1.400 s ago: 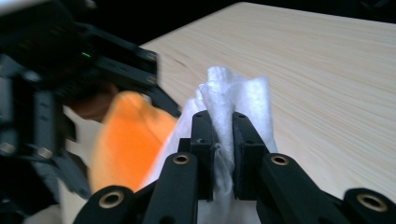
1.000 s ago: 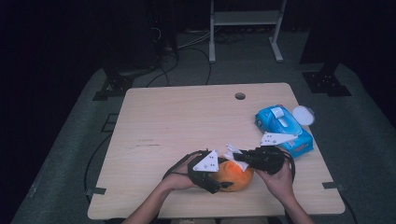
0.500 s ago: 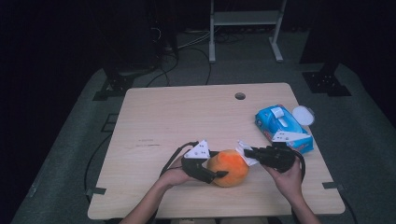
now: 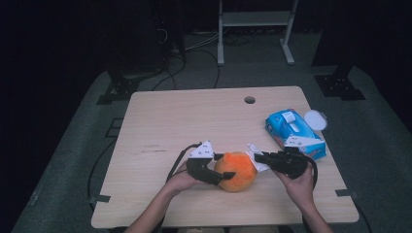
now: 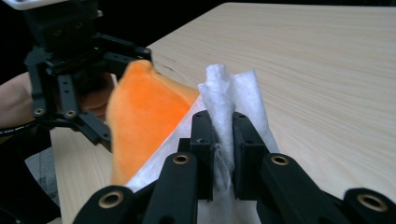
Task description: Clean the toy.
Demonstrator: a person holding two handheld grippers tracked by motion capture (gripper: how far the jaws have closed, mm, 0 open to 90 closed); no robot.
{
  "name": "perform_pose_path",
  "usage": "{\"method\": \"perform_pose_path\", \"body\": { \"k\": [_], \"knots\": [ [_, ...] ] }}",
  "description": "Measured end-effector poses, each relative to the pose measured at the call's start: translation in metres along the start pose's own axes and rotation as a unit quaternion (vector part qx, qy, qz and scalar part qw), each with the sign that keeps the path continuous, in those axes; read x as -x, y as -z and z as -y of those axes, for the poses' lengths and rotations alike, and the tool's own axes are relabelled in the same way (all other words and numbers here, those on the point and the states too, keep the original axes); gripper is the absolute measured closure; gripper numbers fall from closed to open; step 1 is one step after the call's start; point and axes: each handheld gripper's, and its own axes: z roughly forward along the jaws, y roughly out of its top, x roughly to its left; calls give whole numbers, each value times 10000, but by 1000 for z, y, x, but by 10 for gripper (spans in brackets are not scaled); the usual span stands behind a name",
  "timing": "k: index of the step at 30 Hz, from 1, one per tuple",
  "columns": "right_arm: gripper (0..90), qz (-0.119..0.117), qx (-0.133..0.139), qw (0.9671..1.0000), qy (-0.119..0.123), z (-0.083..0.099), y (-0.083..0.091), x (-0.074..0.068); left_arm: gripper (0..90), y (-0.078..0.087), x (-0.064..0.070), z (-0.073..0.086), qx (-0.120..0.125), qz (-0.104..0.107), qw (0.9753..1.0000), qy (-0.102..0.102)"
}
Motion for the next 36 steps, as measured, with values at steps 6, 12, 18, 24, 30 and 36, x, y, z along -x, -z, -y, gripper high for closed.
{"method": "perform_pose_path", "body": {
  "k": [6, 12, 18, 24, 30, 36],
  "knots": [
    [802, -22, -40, 10000, 20, 0, -3, 1, 302, 2, -2, 0, 18, 12, 10000, 36],
    [800, 69, -78, 9999, -82, 1, 0, 5, 301, 0, 1, -1, 23, -4, 10000, 40],
    [801, -209, -56, 9996, 207, -5, -8, -15, 290, -5, 9, -5, -42, -33, 10000, -63],
    [800, -689, 105, 9957, 610, -15, -17, -44, 288, -16, 25, -10, -130, -170, 9991, -367],
    [801, -442, 57, 9964, 716, -15, -18, -45, 306, -15, 23, -9, -109, -200, 9993, -307],
    [797, -166, 67, 9986, 506, -10, -11, -32, 294, -16, 21, -9, -60, -121, 9993, -363]
  ]
}}
